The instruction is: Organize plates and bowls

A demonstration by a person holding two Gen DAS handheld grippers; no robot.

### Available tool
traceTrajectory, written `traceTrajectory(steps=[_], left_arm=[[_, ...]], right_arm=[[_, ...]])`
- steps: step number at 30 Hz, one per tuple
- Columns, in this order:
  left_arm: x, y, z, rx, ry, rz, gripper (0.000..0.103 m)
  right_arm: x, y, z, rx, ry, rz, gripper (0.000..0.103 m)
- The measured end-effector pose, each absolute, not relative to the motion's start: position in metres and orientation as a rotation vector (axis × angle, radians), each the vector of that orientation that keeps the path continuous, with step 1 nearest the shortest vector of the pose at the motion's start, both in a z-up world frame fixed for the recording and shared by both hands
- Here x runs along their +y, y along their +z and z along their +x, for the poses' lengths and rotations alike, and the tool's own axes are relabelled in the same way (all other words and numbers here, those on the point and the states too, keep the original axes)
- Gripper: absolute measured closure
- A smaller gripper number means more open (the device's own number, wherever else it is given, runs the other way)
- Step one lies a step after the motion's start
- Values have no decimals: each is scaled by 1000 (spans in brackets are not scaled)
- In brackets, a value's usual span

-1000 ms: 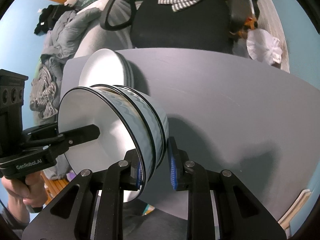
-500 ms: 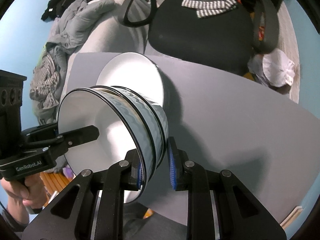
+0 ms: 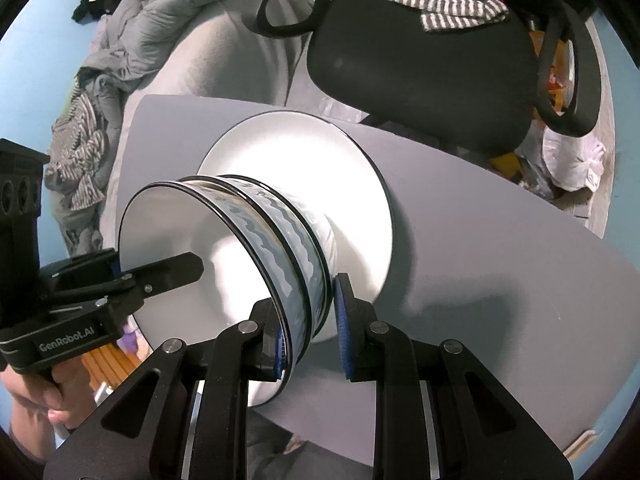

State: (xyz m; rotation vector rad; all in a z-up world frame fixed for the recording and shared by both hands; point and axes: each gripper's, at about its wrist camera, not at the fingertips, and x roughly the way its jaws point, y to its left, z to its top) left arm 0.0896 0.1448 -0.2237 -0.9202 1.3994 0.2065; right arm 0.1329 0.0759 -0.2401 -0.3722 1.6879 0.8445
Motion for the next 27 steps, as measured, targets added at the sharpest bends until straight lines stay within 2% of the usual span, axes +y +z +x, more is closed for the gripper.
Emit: traceTrajectory(steps=[14,16,18,20,25,27], left_arm=[[148,-221,83,1370,182,-922,75],[148,-218,80,1375,214,-887,68],[148,-212,77,1366,252,-849,53],[150,-206,71,1347,297,-817,51],[151,-178,55,1266,346,-799,50],[148,-162,52,1221,342,-762,44]], right_arm=[[90,-241,132,1666,818,-396,81],[87,-239,131,1647,797,-382,81],[86,-237,129,1610,761,-402,71],[80,-233,130,1571,727,-406,48],[63,-217,129,1543,664,-381,45],[59,-206,126,1514,654,-374,45]])
